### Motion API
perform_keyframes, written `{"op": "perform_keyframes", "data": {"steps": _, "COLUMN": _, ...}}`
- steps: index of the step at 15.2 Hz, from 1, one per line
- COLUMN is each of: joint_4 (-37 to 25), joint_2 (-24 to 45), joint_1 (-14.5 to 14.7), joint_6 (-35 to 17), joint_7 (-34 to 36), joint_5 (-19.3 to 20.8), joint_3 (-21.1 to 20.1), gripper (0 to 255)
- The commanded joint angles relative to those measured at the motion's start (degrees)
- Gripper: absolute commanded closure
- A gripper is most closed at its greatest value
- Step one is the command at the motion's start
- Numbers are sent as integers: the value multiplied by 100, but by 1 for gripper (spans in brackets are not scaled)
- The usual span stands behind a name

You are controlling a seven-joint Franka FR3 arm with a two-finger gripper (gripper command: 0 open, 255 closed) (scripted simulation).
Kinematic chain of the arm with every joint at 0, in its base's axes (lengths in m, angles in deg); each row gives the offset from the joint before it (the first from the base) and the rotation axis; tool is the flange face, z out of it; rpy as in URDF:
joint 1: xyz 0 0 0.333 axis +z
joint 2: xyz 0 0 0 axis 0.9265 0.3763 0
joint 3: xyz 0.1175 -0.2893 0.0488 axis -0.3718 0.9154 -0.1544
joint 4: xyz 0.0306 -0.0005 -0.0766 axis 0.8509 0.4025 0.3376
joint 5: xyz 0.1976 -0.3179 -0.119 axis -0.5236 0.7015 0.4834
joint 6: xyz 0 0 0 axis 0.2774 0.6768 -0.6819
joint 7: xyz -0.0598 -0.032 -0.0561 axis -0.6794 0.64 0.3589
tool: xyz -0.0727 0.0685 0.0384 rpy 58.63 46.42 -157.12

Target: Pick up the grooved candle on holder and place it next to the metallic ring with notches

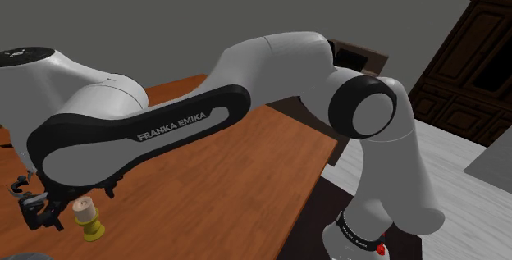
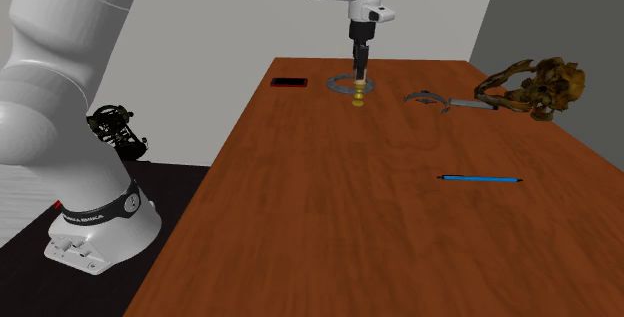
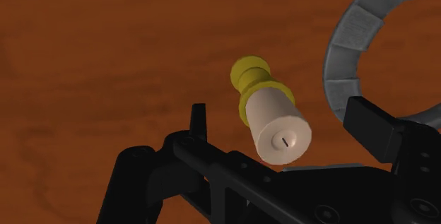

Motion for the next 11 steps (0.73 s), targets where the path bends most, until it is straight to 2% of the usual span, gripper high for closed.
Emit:
{"op": "perform_keyframes", "data": {"steps": 1, "joint_4": -205, "joint_2": -59, "joint_1": 15, "joint_6": 258, "joint_7": -27, "joint_5": -28, "joint_3": -17, "gripper": 0}}
{"op": "perform_keyframes", "data": {"steps": 3, "joint_4": -470, "joint_2": -111, "joint_1": 41, "joint_6": 568, "joint_7": -55, "joint_5": -55, "joint_3": -34, "gripper": 0}}
{"op": "perform_keyframes", "data": {"steps": 11, "joint_4": -470, "joint_2": -111, "joint_1": 41, "joint_6": 568, "joint_7": -55, "joint_5": -55, "joint_3": -33, "gripper": 0}}
